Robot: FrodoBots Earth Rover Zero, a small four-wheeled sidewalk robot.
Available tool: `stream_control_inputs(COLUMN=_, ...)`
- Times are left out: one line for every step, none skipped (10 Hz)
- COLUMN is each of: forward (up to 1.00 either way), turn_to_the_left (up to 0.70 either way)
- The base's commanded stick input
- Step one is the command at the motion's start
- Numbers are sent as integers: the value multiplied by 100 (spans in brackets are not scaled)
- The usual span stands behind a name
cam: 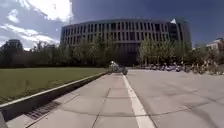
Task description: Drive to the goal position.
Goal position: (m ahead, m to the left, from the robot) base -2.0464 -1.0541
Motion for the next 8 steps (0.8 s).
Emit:
stream_control_inputs(forward=70, turn_to_the_left=-1)
stream_control_inputs(forward=70, turn_to_the_left=-1)
stream_control_inputs(forward=70, turn_to_the_left=-1)
stream_control_inputs(forward=70, turn_to_the_left=-1)
stream_control_inputs(forward=70, turn_to_the_left=-1)
stream_control_inputs(forward=70, turn_to_the_left=-1)
stream_control_inputs(forward=70, turn_to_the_left=-1)
stream_control_inputs(forward=70, turn_to_the_left=-1)
